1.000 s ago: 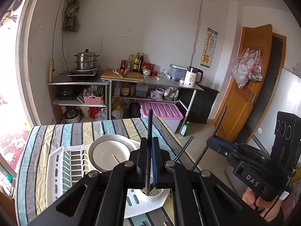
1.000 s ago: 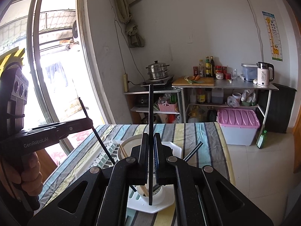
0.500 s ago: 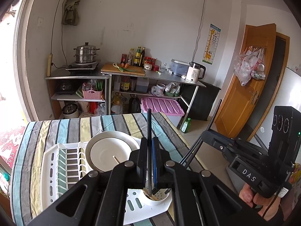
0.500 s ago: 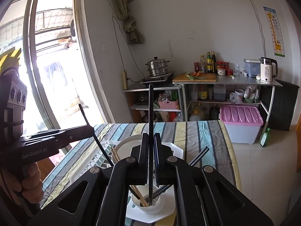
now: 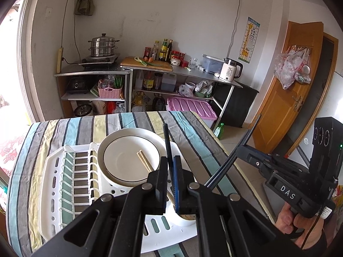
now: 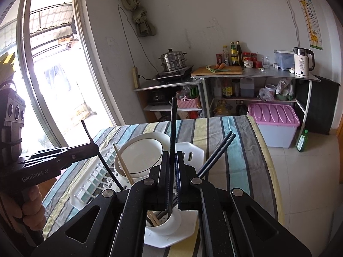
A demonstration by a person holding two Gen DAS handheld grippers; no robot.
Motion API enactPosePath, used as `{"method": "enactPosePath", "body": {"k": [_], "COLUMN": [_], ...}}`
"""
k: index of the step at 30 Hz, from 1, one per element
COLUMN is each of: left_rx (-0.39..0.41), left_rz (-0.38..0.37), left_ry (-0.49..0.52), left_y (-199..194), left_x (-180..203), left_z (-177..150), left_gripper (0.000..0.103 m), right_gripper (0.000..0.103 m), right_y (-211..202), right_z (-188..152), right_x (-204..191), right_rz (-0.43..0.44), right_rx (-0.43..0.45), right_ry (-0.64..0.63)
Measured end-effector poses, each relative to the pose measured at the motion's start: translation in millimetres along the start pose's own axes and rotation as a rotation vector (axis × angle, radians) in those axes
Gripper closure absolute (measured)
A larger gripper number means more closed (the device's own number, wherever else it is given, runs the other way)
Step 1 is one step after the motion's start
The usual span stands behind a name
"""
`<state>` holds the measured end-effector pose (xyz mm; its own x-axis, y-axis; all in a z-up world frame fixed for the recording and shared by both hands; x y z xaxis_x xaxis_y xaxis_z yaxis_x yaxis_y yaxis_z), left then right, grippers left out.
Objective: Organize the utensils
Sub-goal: 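Lower both chopsticks into the white cup and open both tools, then withdraw both tools from the cup toward the remaining chopsticks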
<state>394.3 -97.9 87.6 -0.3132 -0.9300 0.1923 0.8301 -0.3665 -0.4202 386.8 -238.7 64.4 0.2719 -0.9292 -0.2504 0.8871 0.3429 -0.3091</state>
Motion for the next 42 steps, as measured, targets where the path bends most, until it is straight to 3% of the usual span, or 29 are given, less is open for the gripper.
{"method": "enactPosePath", "body": {"k": [14, 17, 22, 26, 34, 42], "left_rx": [0.007, 0.004, -0.010, -0.013, 0.030, 0.059], "left_rz": [0.046, 0.056, 0.064, 0.070, 0.090, 0.102], "left_ry": [-0.012, -0.017, -0.027, -0.036, -0.043, -0.008], "left_y": [-2, -4, -6, -13, -49, -98], "left_x": [-19, -23, -27, -31, -34, -25], "left_z": [-8, -11, -18, -25, -44, -85], "left_gripper": [0.096, 0.095, 0.095, 0.088, 0.087, 0.087], "right_gripper": [0.096, 0.088, 0.087, 0.087, 0.087, 0.086], "right_y": [-1, -3, -9, -19, -57, -106], "right_z": [-6, -8, -11, -15, -31, -59], "right_x": [16, 18, 22, 21, 8, -16], "right_rz": [-0.027, -0.035, -0.042, -0.040, -0.020, 0.011], "right_rx": [-0.034, -0.040, -0.039, -0.038, -0.018, 0.014], "right_ry": [0.019, 0.018, 0.020, 0.022, 0.001, 0.003]}}
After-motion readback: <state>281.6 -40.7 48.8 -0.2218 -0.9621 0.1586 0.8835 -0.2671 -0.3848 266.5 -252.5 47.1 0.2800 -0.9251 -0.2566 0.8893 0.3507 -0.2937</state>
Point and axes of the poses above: each gripper's, at about its wrist camera, not at the fingertips, and y roughly the way its jaws point, x to its right, z to its top, the point moved 8 cm from there along y, roughly the way its jaws point, and after that the axes turned 12 degrees about x, right-handed, at the moved point
